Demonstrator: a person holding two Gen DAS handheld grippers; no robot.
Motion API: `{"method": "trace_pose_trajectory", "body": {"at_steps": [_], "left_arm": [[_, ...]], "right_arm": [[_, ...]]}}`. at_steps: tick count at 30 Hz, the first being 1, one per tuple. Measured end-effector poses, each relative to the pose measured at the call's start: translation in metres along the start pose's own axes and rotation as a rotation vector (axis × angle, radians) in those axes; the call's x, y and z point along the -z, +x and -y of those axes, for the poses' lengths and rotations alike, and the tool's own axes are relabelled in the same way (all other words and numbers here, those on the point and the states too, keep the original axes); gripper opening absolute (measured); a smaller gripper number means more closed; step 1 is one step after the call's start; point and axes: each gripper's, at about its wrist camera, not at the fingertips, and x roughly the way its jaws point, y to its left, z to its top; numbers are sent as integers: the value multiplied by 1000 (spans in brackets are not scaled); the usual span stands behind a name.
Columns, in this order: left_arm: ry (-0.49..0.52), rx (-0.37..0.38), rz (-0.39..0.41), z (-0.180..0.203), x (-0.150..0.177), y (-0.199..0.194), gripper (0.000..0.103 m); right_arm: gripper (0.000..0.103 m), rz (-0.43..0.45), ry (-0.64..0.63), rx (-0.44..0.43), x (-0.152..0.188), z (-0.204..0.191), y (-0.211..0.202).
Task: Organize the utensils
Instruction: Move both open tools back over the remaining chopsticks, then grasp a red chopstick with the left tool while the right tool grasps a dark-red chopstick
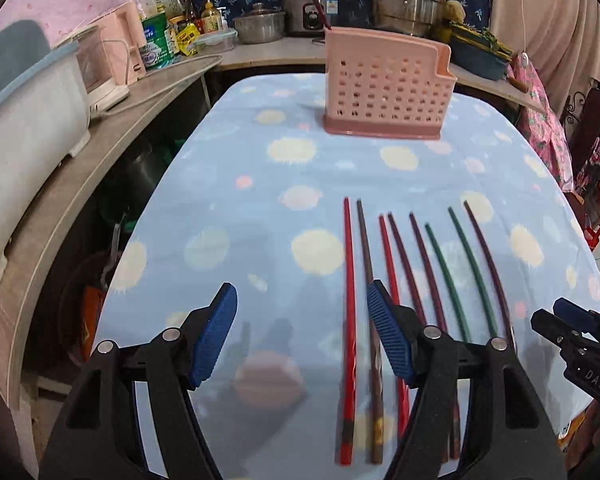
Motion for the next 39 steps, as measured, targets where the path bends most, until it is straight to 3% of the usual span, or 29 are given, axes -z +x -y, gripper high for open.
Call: {"method": "trace_pose_trajectory", "body": {"at_steps": [4, 11, 16, 24, 33, 39], "left_arm": [[-6, 5, -19, -2, 19, -4, 64], [1, 11, -26, -2, 37, -10, 64], [3, 18, -37, -3, 46, -14, 64], [13, 30, -64, -1, 64, -13, 64], [30, 37, -94, 6, 78, -4, 64], [31, 33, -125, 5, 84, 3, 52]], "right_arm": [[39, -24, -6, -6, 20, -5, 1], [26, -50, -29, 2, 42, -12, 5], [20, -38, -72, 37, 51, -19, 2], [7, -41, -31, 43, 56, -10, -1], [7, -41, -11, 44, 59, -4, -5], [7, -42, -5, 42, 60, -2, -6]]}}
